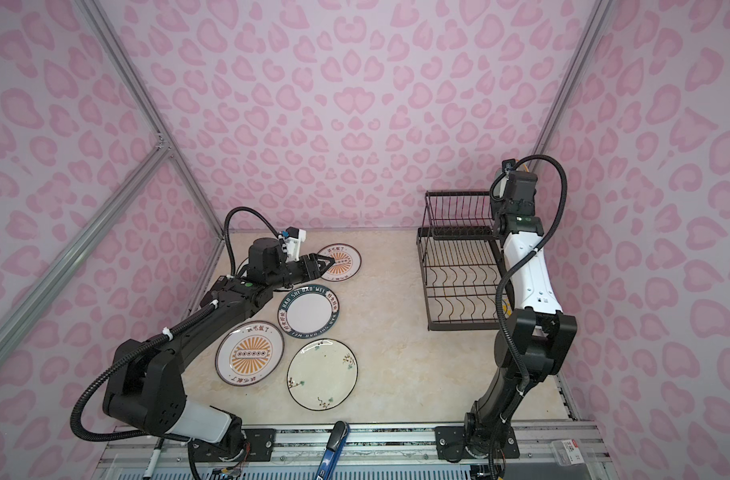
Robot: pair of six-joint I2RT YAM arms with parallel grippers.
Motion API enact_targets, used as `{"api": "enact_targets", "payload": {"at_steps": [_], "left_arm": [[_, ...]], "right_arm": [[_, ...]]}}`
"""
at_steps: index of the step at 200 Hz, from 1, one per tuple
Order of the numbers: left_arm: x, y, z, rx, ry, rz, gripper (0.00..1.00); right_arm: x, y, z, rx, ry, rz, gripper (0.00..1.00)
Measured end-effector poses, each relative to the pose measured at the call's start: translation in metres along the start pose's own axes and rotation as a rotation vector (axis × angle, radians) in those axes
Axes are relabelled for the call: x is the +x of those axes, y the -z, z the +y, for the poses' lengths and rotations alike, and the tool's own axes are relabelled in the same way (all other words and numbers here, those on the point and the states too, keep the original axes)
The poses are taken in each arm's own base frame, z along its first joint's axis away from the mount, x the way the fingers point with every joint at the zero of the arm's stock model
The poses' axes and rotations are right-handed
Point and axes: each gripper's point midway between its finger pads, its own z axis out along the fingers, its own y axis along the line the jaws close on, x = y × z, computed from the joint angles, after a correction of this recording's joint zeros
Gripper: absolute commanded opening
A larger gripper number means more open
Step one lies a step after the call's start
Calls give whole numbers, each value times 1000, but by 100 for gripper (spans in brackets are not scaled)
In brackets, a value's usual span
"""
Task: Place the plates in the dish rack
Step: 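Lower the green plate into the slots beside the star-and-cat plate with the right gripper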
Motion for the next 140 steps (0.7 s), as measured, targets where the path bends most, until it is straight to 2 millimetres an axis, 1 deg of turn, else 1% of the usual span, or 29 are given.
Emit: {"api": "enact_targets", "payload": {"at_steps": [19, 52, 140], "left_arm": [[0, 0, 0, 0, 0, 0, 53], [0, 0, 0, 0, 0, 0, 53], [0, 0, 0, 0, 0, 0, 53]], "right_arm": [[-6, 0, -3, 14, -8, -22, 25], [-11, 0, -6, 24, -14, -41, 26], [-11, 1, -14, 60, -40, -44, 27]]}}
